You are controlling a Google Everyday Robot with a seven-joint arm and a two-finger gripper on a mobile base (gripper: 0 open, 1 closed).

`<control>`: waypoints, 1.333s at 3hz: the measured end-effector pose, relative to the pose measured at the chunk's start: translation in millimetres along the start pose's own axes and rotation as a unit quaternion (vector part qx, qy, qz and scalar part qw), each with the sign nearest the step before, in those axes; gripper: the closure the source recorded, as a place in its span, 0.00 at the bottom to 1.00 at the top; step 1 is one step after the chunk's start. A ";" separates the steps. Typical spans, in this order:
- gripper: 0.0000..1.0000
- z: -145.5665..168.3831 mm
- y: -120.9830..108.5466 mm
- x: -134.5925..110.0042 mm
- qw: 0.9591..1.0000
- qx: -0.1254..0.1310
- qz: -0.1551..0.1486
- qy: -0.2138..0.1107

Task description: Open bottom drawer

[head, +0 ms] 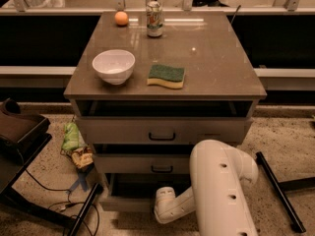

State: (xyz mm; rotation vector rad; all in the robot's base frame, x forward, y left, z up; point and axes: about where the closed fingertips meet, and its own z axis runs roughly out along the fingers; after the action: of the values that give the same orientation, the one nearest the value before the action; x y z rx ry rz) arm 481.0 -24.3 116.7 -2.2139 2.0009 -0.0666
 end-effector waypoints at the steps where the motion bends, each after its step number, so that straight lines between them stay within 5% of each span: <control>1: 1.00 -7.4 20.2 4.6 1.000 -0.003 0.013 -0.003; 4: 1.00 -11.2 28.4 6.3 1.000 0.002 0.015 -0.006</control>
Offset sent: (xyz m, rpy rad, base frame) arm -0.2133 -0.0728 0.0862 0.1390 -0.0184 -0.2087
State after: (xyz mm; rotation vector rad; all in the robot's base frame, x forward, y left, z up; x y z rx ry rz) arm 452.2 -34.3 123.2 -2.1767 2.0254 -0.0539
